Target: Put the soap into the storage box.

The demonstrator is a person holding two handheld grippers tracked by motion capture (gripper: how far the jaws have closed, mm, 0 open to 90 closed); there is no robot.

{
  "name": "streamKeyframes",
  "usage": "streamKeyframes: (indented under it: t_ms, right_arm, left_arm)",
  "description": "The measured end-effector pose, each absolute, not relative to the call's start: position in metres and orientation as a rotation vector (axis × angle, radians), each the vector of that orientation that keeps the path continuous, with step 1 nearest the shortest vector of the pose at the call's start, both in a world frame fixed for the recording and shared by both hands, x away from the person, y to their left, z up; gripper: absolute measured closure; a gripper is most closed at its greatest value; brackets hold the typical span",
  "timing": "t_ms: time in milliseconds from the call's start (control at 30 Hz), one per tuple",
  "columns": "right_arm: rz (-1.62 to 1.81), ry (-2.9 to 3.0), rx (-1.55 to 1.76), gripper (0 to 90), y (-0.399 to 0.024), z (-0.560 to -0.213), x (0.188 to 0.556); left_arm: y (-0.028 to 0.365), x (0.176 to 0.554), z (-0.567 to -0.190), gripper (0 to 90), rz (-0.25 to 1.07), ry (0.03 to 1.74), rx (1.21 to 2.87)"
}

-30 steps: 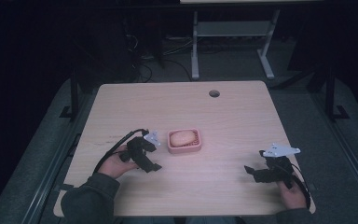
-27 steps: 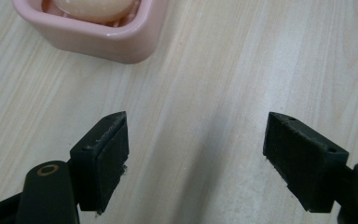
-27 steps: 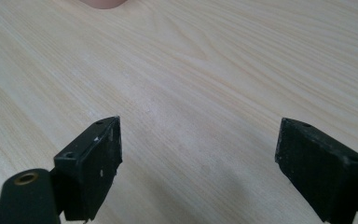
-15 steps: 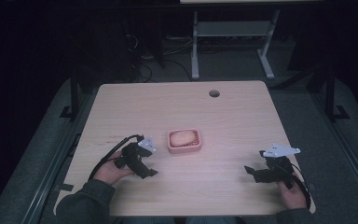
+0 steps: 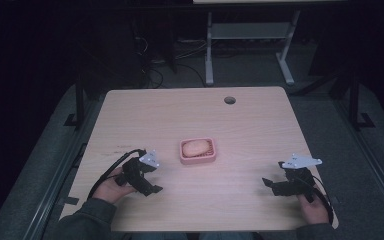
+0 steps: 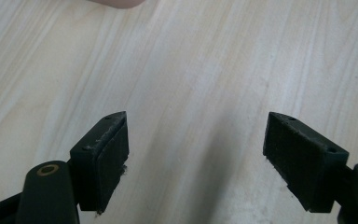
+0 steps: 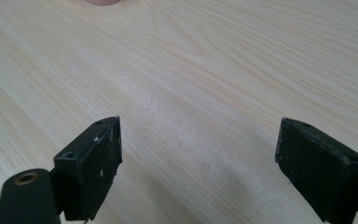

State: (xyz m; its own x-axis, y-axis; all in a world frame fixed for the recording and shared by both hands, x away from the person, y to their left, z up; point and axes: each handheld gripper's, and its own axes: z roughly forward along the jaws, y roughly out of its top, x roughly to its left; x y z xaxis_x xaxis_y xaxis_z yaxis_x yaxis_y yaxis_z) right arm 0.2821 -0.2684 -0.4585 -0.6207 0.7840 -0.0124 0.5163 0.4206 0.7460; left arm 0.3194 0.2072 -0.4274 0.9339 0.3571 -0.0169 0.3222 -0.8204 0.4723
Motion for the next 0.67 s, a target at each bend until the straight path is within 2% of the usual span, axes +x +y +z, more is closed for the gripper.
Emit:
streamKeyframes:
  t_ms: [667]
  right_arm:
    - [1.033, 2.318, 1.115, 14.1, -0.270, -0.458, 0.278]
  left_arm:
    - [0.235, 0.289, -0.436, 22.1, 0.132, 0.539, 2.580]
